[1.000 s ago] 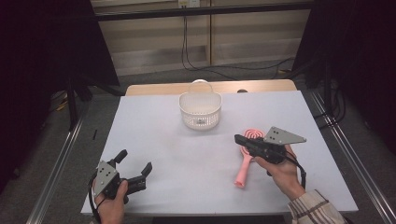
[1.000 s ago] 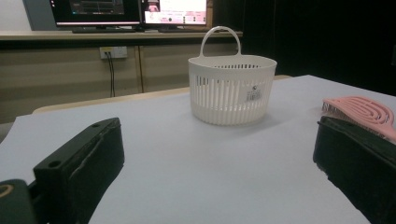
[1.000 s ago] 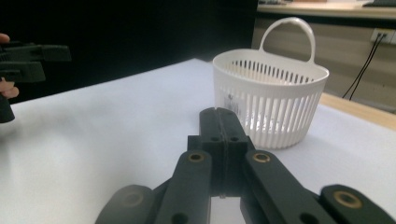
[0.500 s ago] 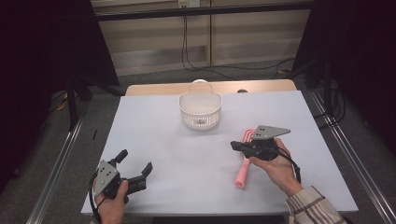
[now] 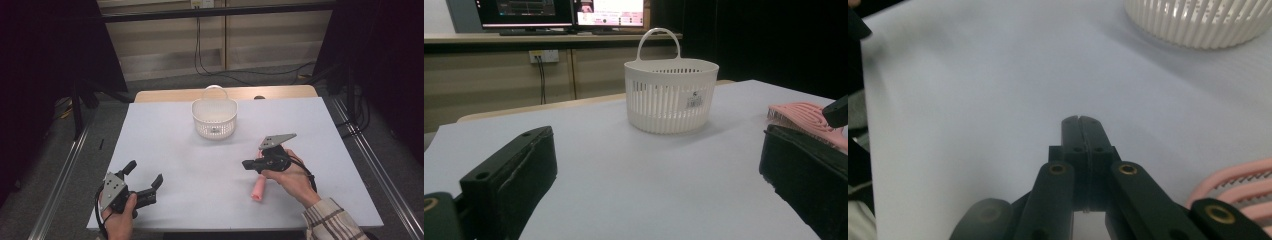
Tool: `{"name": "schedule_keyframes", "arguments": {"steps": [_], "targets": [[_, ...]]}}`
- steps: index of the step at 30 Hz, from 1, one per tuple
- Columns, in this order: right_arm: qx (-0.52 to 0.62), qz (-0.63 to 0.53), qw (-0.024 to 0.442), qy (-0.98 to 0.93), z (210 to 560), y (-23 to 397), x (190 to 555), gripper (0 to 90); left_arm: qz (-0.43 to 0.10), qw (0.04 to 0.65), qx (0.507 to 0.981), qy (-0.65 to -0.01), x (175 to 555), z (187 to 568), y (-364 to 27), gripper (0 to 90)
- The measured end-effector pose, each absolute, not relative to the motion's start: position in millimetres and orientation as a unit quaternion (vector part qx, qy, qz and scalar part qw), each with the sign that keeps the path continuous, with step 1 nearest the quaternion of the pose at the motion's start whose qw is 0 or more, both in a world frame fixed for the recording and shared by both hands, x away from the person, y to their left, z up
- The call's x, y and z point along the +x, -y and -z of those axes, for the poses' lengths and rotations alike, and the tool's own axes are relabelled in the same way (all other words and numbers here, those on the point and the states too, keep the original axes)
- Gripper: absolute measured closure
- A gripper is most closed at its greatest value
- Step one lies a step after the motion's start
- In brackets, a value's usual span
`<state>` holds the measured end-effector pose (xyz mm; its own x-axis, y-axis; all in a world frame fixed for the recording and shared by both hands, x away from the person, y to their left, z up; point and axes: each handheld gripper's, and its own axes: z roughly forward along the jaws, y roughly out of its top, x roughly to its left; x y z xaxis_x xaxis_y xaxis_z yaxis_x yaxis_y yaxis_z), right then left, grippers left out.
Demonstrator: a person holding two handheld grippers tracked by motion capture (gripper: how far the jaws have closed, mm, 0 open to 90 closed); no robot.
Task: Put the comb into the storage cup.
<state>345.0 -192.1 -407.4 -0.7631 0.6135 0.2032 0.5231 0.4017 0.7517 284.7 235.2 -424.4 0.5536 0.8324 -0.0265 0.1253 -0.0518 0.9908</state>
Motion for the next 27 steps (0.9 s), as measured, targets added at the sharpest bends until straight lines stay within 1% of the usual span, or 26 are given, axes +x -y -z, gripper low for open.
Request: {"name": "schedule_keyframes", "arguments": {"steps": [5,10,15,27], "targets": [[0.34,-0.395,0.054,-0.852,408.1,191.0,346.3,90.0,-0.303,0.585,0.658,-0.363,284.5,424.3,-234.7,2.0],[0.345,-0.379,0.043,-0.857,409.0,191.9,347.6,90.0,-0.304,0.584,0.659,-0.363,284.5,424.3,-234.9,2.0],[0.346,-0.352,0.055,-0.868,409.4,189.6,345.8,90.0,-0.307,0.58,0.66,-0.366,284.9,424.3,-236.7,2.0],[0.355,-0.321,0.031,-0.878,418.0,193.0,345.4,90.0,-0.309,0.581,0.658,-0.368,284.9,424.2,-236.9,2.0]]}}
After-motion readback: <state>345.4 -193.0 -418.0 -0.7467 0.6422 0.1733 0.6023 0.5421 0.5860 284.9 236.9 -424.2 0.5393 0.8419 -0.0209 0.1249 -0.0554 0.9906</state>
